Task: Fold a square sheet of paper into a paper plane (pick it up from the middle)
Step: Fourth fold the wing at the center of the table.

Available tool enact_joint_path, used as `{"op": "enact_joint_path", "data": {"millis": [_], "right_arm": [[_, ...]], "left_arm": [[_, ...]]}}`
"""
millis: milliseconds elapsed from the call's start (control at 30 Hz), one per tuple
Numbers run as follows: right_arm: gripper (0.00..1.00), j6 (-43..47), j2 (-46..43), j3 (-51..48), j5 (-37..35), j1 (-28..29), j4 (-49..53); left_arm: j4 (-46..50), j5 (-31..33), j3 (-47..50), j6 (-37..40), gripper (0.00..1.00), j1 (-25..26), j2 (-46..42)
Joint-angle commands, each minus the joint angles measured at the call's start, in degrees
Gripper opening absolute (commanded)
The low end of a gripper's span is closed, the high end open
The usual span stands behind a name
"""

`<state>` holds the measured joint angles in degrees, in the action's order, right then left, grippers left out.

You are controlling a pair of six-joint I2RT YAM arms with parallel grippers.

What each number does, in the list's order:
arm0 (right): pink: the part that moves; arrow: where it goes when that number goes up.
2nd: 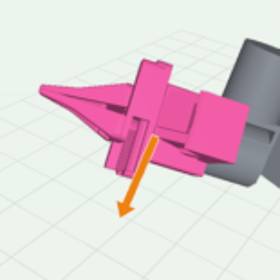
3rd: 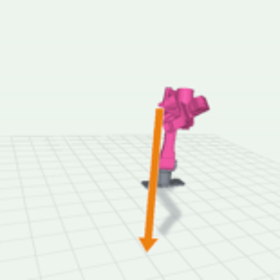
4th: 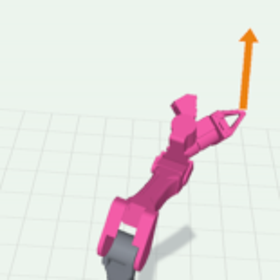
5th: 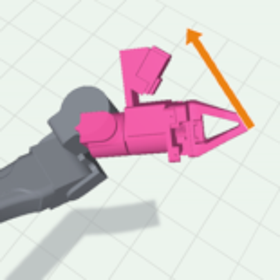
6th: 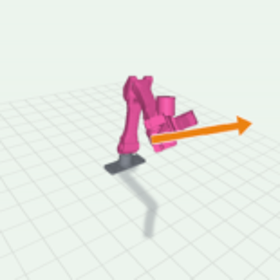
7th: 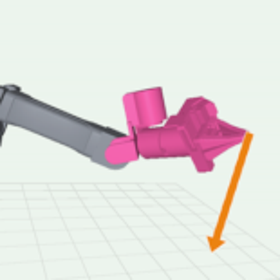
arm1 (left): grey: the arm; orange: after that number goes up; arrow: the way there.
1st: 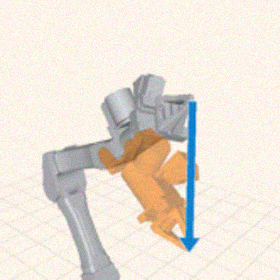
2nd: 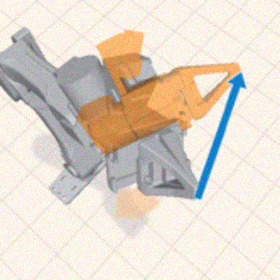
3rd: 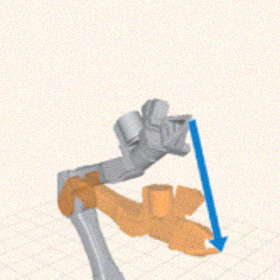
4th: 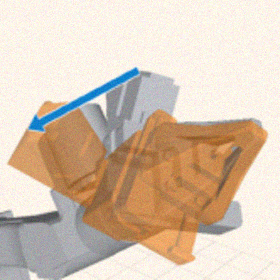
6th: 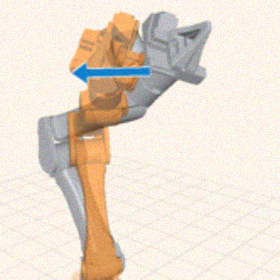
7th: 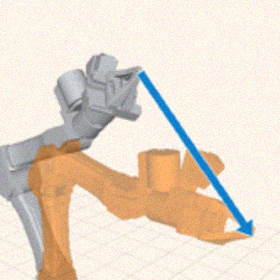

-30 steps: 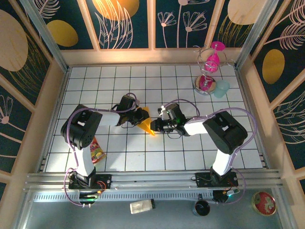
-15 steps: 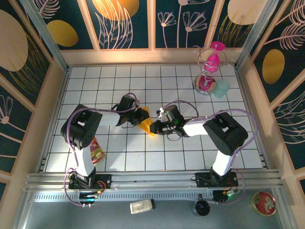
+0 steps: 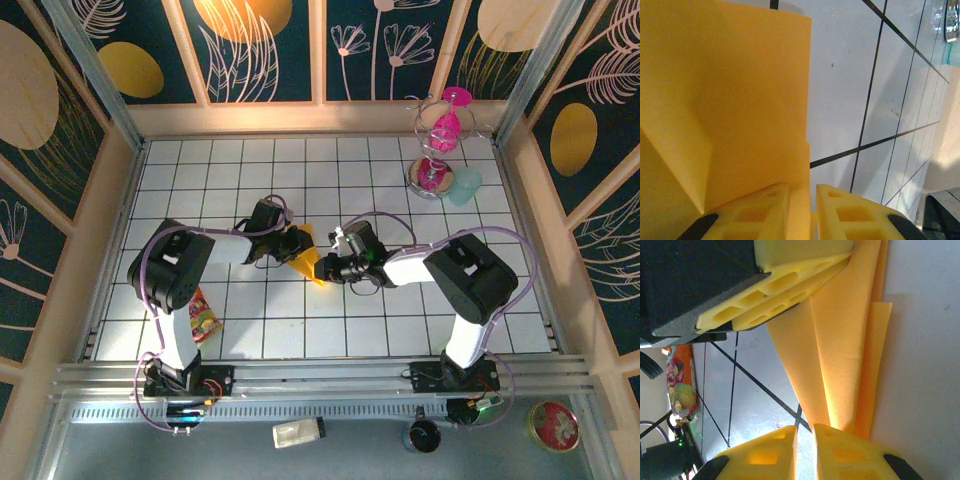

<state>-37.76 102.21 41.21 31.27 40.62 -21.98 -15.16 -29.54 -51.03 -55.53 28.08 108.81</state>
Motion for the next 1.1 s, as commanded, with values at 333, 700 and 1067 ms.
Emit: {"op": "enact_joint_path", "data": {"millis": [333, 700, 1067], "right_arm": [[0.17, 1.11, 1.87, 0.02, -1.65, 0.42, 3.30], [0.16, 1.94, 2.47, 1.05, -3.03, 0.50, 7.35], [0.13, 5.28, 3.25, 3.60, -7.91, 1.18, 17.12]], "left_arm": [[0.19, -0.24, -0.74, 1.44, 0.21, -0.22, 1.31], [0.16, 0.18, -0.22, 1.56, 0.21, -0.21, 1.61], [3.36, 1.53, -3.68, 4.29, 0.21, -0.52, 1.40]]}}
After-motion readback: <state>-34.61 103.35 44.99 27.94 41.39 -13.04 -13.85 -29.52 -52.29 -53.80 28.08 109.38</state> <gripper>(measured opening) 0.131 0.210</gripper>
